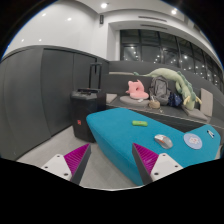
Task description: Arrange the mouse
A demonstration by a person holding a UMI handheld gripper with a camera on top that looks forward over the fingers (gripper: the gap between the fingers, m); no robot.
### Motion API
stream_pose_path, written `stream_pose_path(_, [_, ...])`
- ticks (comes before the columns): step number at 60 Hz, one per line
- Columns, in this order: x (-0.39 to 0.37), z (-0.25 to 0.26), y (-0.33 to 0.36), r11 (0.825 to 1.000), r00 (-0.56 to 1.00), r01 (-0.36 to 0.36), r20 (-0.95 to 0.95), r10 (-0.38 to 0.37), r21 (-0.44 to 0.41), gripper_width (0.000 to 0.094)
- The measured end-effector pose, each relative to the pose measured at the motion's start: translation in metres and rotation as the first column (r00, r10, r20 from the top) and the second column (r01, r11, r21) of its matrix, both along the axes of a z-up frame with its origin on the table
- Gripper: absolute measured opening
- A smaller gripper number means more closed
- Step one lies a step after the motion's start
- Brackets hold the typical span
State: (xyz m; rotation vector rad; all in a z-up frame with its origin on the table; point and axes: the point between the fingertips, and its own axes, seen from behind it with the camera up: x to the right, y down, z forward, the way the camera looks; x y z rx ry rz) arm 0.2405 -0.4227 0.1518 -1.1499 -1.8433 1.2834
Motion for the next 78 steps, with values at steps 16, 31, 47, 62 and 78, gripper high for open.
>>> stream_pose_path(16, [-0.026,-0.016,0.041,0.995,0.994,0.102,0.032,-0.102,0.003,0.0854])
stream_pose_path(31, [-0.079,-0.042,0.116,0.966,0.965,0.258,0.046,-0.258,0.019,0.0855])
stream_pose_path(47, [-0.117,-0.067,0.188,0.914,0.911,0.402,0.074,-0.405,0.045,0.0858])
stream_pose_path(62, [-0.157,-0.093,0.217,0.891,0.888,0.444,0.085,-0.452,0.09,0.0858])
stream_pose_path(78, [-0.22,-0.118,0.22,0.889,0.88,0.443,0.13,-0.456,0.119,0.0856])
